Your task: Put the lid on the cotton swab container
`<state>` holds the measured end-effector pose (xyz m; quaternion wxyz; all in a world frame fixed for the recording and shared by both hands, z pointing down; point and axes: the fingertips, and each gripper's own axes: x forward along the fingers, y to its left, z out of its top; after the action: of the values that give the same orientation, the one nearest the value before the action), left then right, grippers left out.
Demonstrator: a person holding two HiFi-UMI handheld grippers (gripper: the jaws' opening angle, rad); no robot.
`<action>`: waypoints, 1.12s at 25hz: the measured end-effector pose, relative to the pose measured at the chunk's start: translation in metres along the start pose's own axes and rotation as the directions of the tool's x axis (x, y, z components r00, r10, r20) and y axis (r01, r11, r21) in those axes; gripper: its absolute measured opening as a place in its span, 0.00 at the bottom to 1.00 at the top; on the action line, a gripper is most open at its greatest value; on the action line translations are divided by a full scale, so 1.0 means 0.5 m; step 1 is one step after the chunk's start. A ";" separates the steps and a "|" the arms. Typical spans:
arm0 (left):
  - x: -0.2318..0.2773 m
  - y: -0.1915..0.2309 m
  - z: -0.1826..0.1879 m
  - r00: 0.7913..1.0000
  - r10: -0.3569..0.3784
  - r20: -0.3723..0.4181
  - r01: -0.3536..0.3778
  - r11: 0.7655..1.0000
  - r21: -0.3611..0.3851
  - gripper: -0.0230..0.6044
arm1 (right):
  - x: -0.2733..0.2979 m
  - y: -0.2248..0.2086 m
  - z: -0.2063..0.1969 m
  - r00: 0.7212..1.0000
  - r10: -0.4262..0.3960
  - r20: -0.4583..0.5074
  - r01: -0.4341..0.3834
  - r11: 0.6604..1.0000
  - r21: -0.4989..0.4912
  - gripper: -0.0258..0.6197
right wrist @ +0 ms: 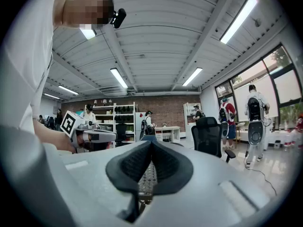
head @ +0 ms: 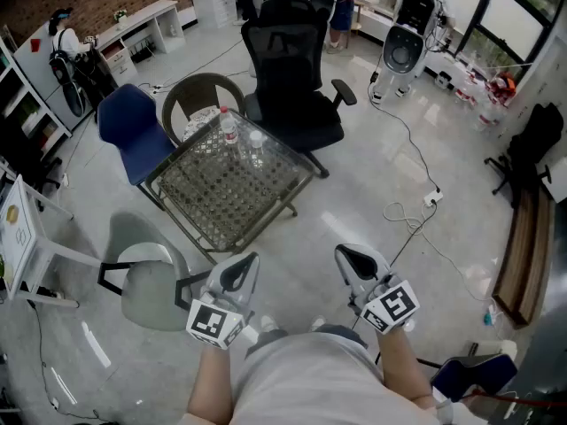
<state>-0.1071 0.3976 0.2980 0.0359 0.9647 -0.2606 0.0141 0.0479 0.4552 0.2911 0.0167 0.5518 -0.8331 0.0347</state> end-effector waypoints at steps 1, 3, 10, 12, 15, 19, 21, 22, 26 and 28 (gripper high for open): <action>-0.002 0.009 -0.002 1.000 0.002 -0.003 -0.002 1.000 -0.001 0.04 | 0.007 0.002 0.000 1.000 -0.004 -0.002 0.004 1.000 0.003 0.05; -0.007 0.028 -0.008 1.000 0.006 -0.008 -0.006 1.000 -0.004 0.04 | 0.022 0.005 0.000 1.000 -0.010 -0.007 0.010 1.000 0.011 0.05; -0.037 0.099 -0.015 1.000 0.013 0.004 -0.013 0.999 -0.032 0.04 | 0.078 0.023 0.003 1.000 -0.023 -0.011 0.023 0.999 0.041 0.05; -0.046 0.115 -0.015 1.000 -0.004 0.017 0.005 0.999 -0.035 0.04 | 0.097 0.030 0.002 0.999 -0.033 -0.018 0.034 0.999 0.031 0.05; -0.058 0.150 -0.029 1.000 -0.010 0.018 0.011 0.999 -0.037 0.04 | 0.124 0.030 -0.008 0.997 -0.073 -0.035 0.074 0.997 0.020 0.05; -0.069 0.204 -0.045 1.000 0.014 0.011 -0.014 0.998 -0.054 0.05 | 0.158 0.036 -0.020 0.993 -0.099 -0.056 0.102 0.993 0.053 0.05; -0.066 0.223 -0.051 1.000 0.023 0.002 -0.022 0.998 -0.060 0.04 | 0.175 0.036 -0.026 0.993 -0.096 -0.071 0.099 0.994 0.043 0.05; -0.063 0.229 -0.053 1.000 0.024 -0.003 -0.024 0.998 -0.061 0.04 | 0.184 0.033 -0.031 0.992 -0.093 -0.081 0.096 0.995 0.037 0.04; -0.047 0.251 -0.071 0.999 0.034 -0.020 -0.035 0.997 -0.073 0.04 | 0.221 0.008 -0.047 0.992 -0.076 -0.097 0.080 0.996 0.047 0.04; -0.033 0.266 -0.081 0.998 0.045 -0.032 -0.047 0.997 -0.069 0.04 | 0.244 -0.014 -0.049 0.994 -0.066 -0.088 0.072 0.996 0.058 0.04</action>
<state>-0.1890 0.2944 0.3460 0.0731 0.9563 -0.2823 0.0206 0.0066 0.3424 0.3241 0.0367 0.5785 -0.8106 0.0833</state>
